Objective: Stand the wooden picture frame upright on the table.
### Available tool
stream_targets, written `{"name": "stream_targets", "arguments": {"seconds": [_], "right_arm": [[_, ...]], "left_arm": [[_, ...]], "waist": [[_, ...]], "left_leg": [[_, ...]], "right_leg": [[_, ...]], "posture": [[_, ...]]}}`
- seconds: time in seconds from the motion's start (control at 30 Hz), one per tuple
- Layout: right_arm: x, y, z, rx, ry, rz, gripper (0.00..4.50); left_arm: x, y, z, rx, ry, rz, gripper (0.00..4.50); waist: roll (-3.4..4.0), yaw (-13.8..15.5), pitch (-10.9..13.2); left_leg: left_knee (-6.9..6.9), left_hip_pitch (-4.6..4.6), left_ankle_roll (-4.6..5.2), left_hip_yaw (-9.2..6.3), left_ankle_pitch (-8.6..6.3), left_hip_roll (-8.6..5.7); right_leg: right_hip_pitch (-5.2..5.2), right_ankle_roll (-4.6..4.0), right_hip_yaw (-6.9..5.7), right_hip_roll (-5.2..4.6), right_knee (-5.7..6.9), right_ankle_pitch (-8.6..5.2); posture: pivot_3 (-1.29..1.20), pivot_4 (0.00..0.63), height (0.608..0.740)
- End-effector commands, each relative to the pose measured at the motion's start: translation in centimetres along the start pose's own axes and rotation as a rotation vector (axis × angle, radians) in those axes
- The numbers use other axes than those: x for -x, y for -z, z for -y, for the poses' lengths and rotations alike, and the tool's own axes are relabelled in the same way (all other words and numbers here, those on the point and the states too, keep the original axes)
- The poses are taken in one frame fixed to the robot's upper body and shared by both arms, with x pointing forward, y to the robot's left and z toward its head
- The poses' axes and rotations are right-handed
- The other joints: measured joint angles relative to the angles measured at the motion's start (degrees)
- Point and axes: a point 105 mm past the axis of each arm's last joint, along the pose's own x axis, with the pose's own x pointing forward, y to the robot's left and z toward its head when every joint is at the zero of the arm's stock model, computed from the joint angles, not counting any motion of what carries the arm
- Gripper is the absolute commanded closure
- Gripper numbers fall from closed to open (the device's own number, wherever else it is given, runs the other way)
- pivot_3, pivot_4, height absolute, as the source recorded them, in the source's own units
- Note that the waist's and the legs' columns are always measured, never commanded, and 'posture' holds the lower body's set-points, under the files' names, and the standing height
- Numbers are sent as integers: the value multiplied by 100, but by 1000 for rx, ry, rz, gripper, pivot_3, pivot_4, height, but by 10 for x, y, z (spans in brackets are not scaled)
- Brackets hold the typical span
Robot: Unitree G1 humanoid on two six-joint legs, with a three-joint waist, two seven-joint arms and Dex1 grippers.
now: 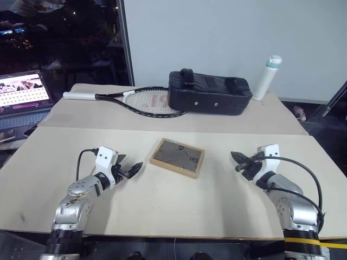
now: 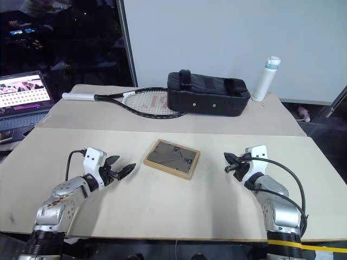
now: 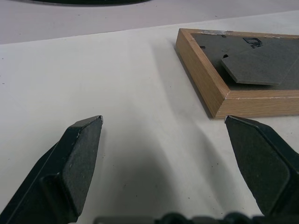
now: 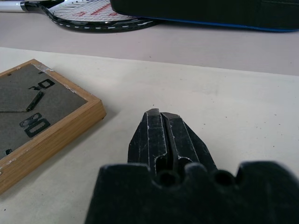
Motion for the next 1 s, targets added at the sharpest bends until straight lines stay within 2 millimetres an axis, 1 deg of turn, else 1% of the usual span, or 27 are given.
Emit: {"name": "stream_targets", "arguments": {"seconds": [0.03, 0.1, 0.13, 0.17, 0.2, 0.27, 0.3, 0.33, 0.4, 0.43, 0.5, 0.57, 0.67, 0.73, 0.8, 0.87, 0.9, 1.0], "right_arm": [[-3, -11, 0, 78, -35, -1, 4488], [-14, -12, 2, 166, -73, -51, 4500], [-20, -11, 1, 195, -91, -66, 4500], [-30, -10, 1, 232, -92, -89, 4500], [-40, -9, 0, 253, -94, -104, 4500], [-60, -13, -2, 249, -91, -95, 4500], [-68, -14, -2, 247, -85, -91, 4500], [-73, -15, -2, 248, -81, -90, 4500], [-87, -14, -4, 237, -87, -90, 4500], [-94, -13, -4, 226, -83, -91, 4500], [-107, -6, -12, 200, -107, -120, 4500], [-113, 1, -19, 202, -136, -144, 4500], [-114, 16, -35, 187, -235, -194, 4500], [-112, 23, -40, 194, -288, -214, 4500], [-106, 28, -47, 175, -363, -221, 4500], [-96, 34, -55, 155, -459, -234, 4500], [-89, 36, -60, 145, -507, -236, 4500], [-68, 35, -71, 96, -606, -239, 4500]], "left_arm": [[2, -17, -4, 26, 25, 34, 258], [5, -26, -18, 119, 0, 40, 746], [4, -28, -21, 136, -7, 41, 1174], [-1, -27, -26, 165, -39, 36, 1495], [-6, -27, -29, 184, -62, 35, 1933], [-18, -26, -27, 186, -74, 18, 2698], [-23, -24, -24, 179, -69, 4, 3160], [-26, -23, -22, 174, -66, -6, 3351], [-35, -20, -16, 154, -65, -28, 4145], [-39, -18, -13, 144, -61, -37, 4431], [-49, -11, -6, 88, -62, -77, 4431], [-56, -9, -1, 70, -56, -93, 4431], [-65, -7, 11, 71, -24, -102, 4431], [-69, -6, 21, 68, 5, -109, 4431], [-72, -2, 36, 72, 47, -122, 4431], [-73, 2, 48, 74, 77, -135, 4431], [-74, 4, 52, 70, 84, -140, 4431], [-75, 5, 52, 61, 74, -144, 4431]], "waist": [[0, 1, 0], [1, -14, 2], [1, -24, 2], [1, -40, 2], [1, -47, 2], [1, -54, 2], [1, -49, 2], [1, -46, 2], [1, -28, 2], [1, -14, 3], [2, 6, 5], [2, 24, 6], [3, 33, 6], [4, 25, 7], [5, 10, 7], [5, 12, 6], [6, 20, 6], [9, 31, 4]], "left_leg": [[0, 0, 0, 0, 0, 0], [2, -1, 0, 0, 0, 0], [3, -1, 0, 1, 0, 0], [4, 0, 0, 0, 0, 0], [4, 3, 1, 0, 1, 0], [4, 11, 1, 0, 1, 0], [3, 9, 1, 0, 1, 0], [3, 9, 1, 0, 1, 0], [-4, 1, 1, -2, 1, -2], [-10, -4, 1, -2, -1, -2], [-14, -11, 1, -4, -4, -3], [-16, -12, 1, -7, -4, -3], [-13, -12, 0, -9, -4, -4], [-10, -12, 0, -11, -4, -5], [-10, -6, 0, -11, -4, -5], [-9, -3, 0, -12, -4, -5], [-9, -3, -1, -13, -4, -5], [-7, -3, -1, -13, -4, -5]], "right_leg": [[0, 0, 0, 0, 0, 0], [-1, 1, 0, 0, 0, 0], [-3, 2, 0, 0, 1, 1], [-5, 1, 0, 0, 2, 2], [-4, 2, -1, 0, 2, 3], [2, 2, -1, 0, 2, 4], [2, 4, -1, 0, 1, 5], [3, 4, -1, 0, 0, 5], [2, 3, -1, 0, -3, 3], [0, -3, -2, 0, -5, 5], [-4, -29, -7, 0, -7, 15], [-4, -32, -12, 0, -9, 16], [0, -31, -15, 0, -7, 16], [1, -30, -15, -1, -7, 16], [4, -25, -16, -1, -2, 12], [6, -20, -16, -1, 1, 10], [7, -18, -16, -1, 1, 8], [9, -12, -17, -1, 1, 5]], "posture": [[0, 150, 709], [0, 150, 709], [0, 150, 709], [0, 150, 709], [0, 150, 709], [0, 150, 709], [0, 150, 709], [0, 150, 709], [0, 150, 709], [0, 150, 709], [0, 150, 709], [0, 150, 709], [0, 150, 709], [0, 150, 709], [0, 150, 709], [0, 150, 709], [0, 150, 709], [0, 150, 709]]}}
